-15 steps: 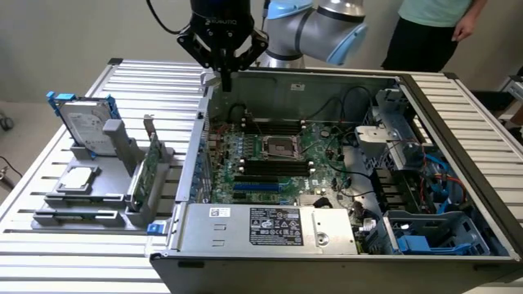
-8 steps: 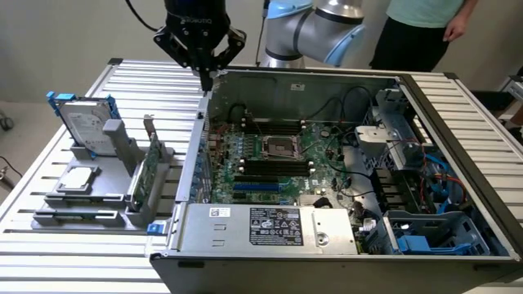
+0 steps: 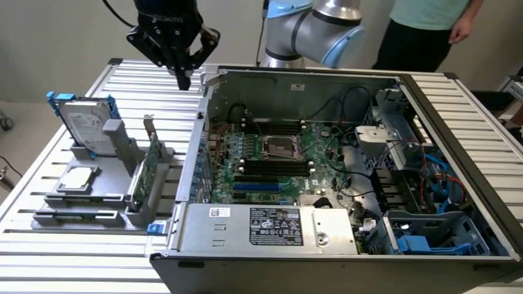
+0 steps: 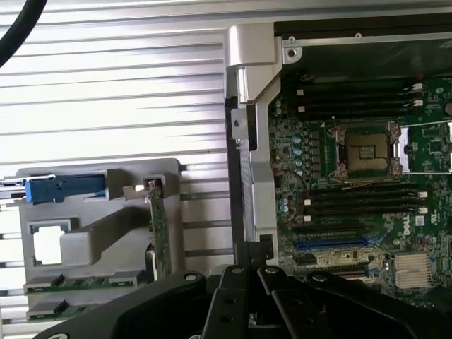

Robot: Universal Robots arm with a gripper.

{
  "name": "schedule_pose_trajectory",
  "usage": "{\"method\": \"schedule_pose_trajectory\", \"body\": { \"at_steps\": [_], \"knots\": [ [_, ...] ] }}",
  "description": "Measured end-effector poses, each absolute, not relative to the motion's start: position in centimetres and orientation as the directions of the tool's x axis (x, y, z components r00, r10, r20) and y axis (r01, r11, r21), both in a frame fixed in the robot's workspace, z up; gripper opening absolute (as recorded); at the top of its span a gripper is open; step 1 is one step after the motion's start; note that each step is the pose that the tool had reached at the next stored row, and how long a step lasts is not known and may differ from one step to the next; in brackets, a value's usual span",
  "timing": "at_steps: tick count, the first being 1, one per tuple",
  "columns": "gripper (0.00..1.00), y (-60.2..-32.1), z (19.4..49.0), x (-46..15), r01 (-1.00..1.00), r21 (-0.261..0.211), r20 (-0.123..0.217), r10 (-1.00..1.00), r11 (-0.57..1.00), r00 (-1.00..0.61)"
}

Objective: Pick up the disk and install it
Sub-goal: 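Reach for the disk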

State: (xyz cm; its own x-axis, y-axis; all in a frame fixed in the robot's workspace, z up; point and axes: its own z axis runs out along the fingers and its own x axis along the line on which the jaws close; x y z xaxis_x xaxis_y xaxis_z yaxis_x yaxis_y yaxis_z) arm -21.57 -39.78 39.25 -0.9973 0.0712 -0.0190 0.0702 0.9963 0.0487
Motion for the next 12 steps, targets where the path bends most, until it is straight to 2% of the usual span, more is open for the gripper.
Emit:
{"method": "schedule_pose_trajectory", "body": {
  "at_steps": [12],
  "knots": [
    [0.11,-39.3,39.3,-27.0,0.070,0.049,-0.018,0.071,0.996,-0.997]
  ]
}}
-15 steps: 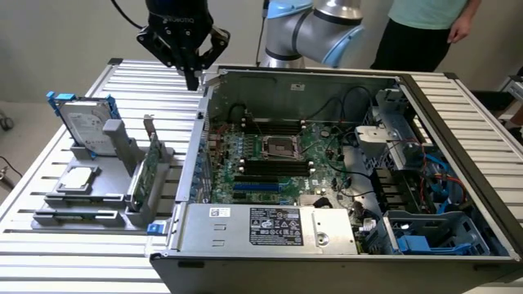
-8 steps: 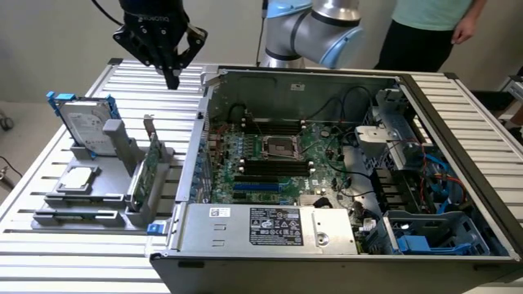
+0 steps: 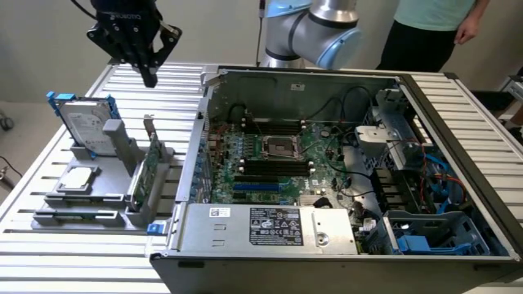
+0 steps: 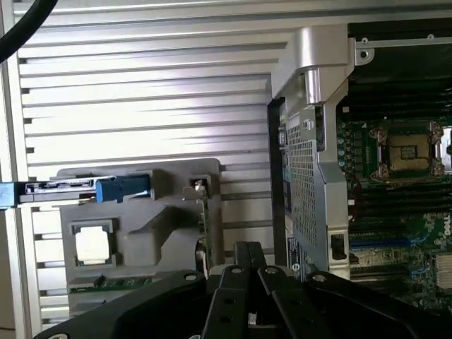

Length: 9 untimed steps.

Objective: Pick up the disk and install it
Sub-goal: 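Reach for the disk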

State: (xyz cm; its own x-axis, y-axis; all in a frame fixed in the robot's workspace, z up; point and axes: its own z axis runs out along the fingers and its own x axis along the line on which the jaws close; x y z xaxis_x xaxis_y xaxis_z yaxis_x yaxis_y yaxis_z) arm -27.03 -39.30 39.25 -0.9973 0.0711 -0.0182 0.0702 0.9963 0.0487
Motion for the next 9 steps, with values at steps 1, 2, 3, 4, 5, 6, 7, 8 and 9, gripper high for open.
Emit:
{"method": "schedule_pose_trajectory", "body": {
  "at_steps": [1,2,3,4,5,6,7,8,9],
  "knots": [
    [0.11,-39.2,39.3,-27.5,0.070,0.049,-0.018,0.071,0.996,-0.997],
    [0.11,-39.2,39.3,-27.9,0.070,0.049,-0.018,0.071,0.996,-0.997],
    [0.11,-39.1,39.3,-28.4,0.070,0.049,-0.018,0.071,0.996,-0.997],
    [0.11,-39.0,39.2,-28.9,0.070,0.049,-0.018,0.071,0.996,-0.997],
    [0.11,-38.9,39.2,-29.3,0.070,0.049,-0.018,0.071,0.996,-0.997],
    [0.11,-38.7,39.2,-29.8,0.070,0.049,-0.018,0.071,0.996,-0.997],
    [0.11,-38.5,39.2,-30.2,0.070,0.049,-0.018,0.071,0.996,-0.997],
    [0.11,-38.3,39.2,-30.7,0.070,0.049,-0.018,0.071,0.996,-0.997],
    [0.11,-38.1,39.2,-31.1,0.070,0.049,-0.018,0.071,0.996,-0.997]
  ]
}}
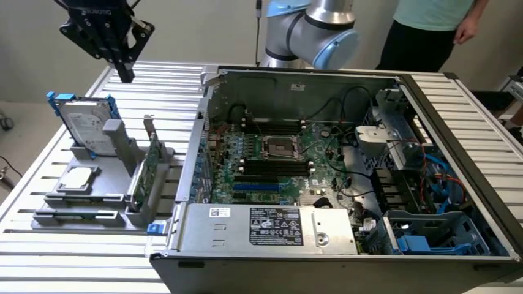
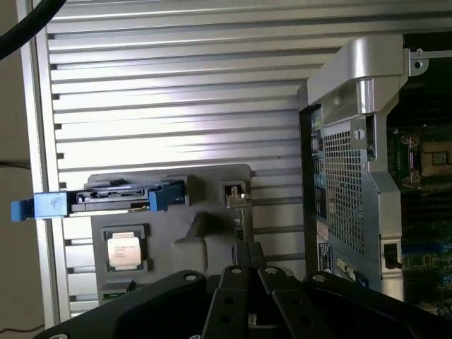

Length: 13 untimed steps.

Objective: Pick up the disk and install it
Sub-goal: 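Reach for the disk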

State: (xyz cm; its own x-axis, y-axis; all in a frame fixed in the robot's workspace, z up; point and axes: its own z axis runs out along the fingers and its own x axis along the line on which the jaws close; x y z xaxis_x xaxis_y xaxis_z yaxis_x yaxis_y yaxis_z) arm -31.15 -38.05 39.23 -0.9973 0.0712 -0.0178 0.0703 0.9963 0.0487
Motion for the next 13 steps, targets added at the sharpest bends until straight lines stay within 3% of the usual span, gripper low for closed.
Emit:
{"method": "schedule_pose_trajectory", "body": {
  "at_steps": [13],
  "knots": [
    [0.11,-36.0,39.1,-37.0,0.070,0.049,-0.018,0.071,0.996,-0.997]
  ]
}}
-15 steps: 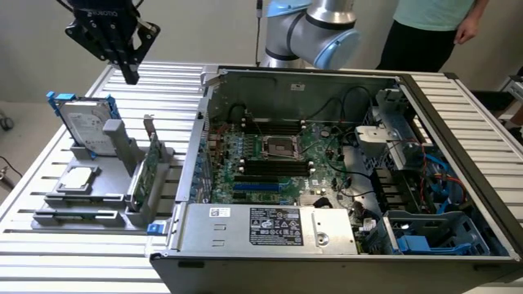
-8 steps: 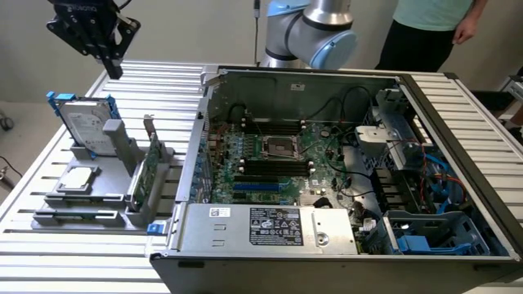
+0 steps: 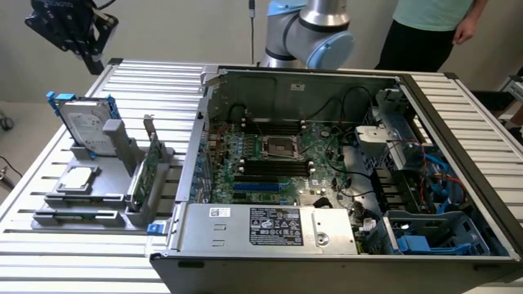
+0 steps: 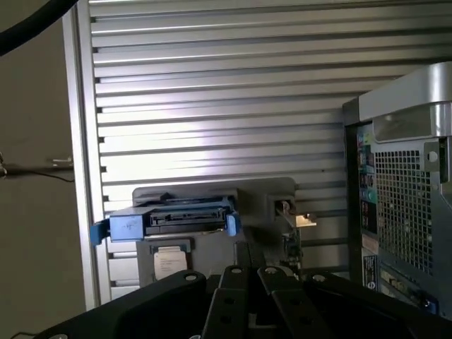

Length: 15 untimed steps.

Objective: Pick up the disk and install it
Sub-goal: 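Reach for the disk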

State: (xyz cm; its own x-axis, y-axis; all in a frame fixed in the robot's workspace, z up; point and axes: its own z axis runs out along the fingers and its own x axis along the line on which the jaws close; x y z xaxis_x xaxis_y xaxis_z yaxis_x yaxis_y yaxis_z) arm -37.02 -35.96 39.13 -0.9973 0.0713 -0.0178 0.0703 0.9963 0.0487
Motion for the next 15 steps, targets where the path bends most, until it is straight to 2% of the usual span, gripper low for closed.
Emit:
{"method": "schedule_pose_trajectory", "body": {
  "at_steps": [15],
  "knots": [
    [0.11,-35.0,39.0,-43.8,0.070,0.049,-0.018,0.071,0.996,-0.997]
  ]
}}
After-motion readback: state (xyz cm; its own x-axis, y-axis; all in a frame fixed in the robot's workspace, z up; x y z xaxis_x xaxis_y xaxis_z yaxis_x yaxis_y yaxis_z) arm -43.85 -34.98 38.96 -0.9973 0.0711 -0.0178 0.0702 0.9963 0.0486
